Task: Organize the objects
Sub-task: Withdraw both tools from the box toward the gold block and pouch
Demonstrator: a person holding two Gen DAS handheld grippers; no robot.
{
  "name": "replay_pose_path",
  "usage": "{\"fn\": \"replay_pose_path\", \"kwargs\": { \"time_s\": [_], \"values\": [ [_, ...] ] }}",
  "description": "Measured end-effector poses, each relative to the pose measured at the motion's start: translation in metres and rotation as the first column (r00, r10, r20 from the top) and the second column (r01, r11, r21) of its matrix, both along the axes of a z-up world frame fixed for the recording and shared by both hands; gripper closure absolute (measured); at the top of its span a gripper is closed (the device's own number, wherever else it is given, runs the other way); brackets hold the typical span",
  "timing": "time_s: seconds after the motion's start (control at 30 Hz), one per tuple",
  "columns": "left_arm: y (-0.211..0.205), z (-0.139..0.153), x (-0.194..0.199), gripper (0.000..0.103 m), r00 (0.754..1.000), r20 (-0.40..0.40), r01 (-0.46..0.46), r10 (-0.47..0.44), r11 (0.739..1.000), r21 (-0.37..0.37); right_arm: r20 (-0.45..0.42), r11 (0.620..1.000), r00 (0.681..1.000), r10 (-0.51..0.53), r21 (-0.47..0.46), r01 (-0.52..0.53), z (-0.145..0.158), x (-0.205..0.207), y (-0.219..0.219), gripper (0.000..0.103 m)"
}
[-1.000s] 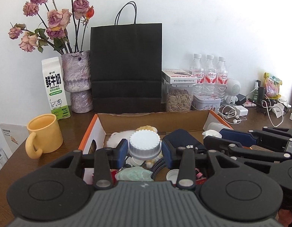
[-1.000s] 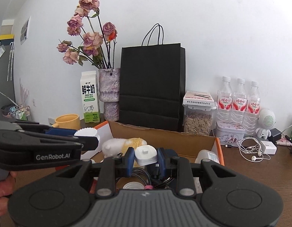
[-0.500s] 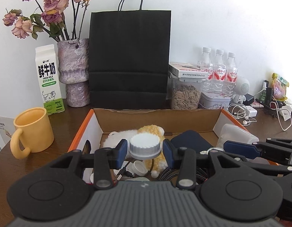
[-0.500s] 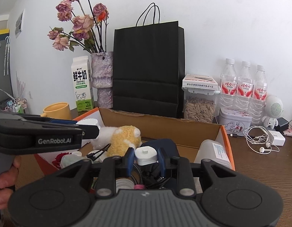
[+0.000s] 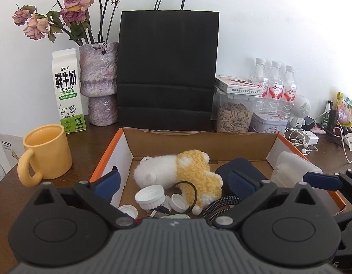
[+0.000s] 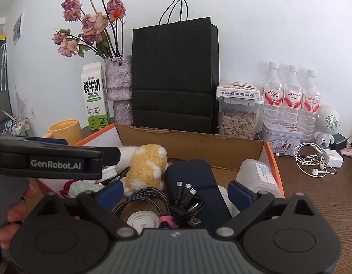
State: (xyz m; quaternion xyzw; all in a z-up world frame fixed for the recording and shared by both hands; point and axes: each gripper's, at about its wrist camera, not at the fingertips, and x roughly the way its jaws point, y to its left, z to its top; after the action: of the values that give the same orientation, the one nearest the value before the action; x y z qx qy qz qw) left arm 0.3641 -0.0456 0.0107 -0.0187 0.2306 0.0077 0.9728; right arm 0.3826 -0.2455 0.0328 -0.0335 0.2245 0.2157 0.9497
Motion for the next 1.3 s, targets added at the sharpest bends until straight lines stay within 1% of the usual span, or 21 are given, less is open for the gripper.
{"fn": "replay_pose_path", "kwargs": {
  "time_s": [0.2, 0.37, 0.6, 0.83, 1.07, 1.2, 1.3],
  "values": [
    [0.000, 0.001, -0.002, 0.000, 1.000, 0.006, -0.003, 0.003, 1.000, 0.000, 0.003, 1.000, 1.000, -0.006, -0.012, 0.006, -0.001, -0.001, 0.001, 0.005],
    [0.000, 0.004, -0.012, 0.000, 1.000, 0.018, -0.007, 0.007, 1.000, 0.007, 0.014, 1.000, 1.000, -0.002, -0.020, 0.003, 0.001, -0.007, 0.003, 0.005],
    [0.012, 0.005, -0.038, 0.000, 1.000, 0.009, -0.025, 0.025, 0.999, -0.021, 0.037, 1.000, 0.999, -0.010, -0.023, 0.011, 0.004, -0.028, 0.006, 0.005],
    [0.027, 0.004, -0.068, 0.000, 0.999, -0.004, -0.054, 0.054, 0.998, -0.026, 0.039, 1.000, 0.999, -0.024, -0.013, 0.025, 0.002, -0.058, 0.006, 0.005],
    [0.052, -0.007, -0.100, 0.000, 0.994, -0.045, -0.102, 0.101, 0.995, -0.011, 0.011, 0.999, 0.999, -0.034, -0.014, 0.034, -0.009, -0.086, 0.010, 0.005],
    [0.069, -0.017, -0.114, 0.000, 0.987, -0.087, -0.132, 0.132, 0.991, -0.001, 0.000, 0.999, 1.000, -0.023, -0.024, 0.023, -0.015, -0.098, 0.017, 0.005],
    [0.076, -0.028, -0.122, 0.000, 0.982, -0.129, -0.134, 0.136, 0.991, 0.019, -0.011, 0.999, 1.000, -0.018, -0.038, 0.018, -0.020, -0.105, 0.024, 0.005]
  ]
}}
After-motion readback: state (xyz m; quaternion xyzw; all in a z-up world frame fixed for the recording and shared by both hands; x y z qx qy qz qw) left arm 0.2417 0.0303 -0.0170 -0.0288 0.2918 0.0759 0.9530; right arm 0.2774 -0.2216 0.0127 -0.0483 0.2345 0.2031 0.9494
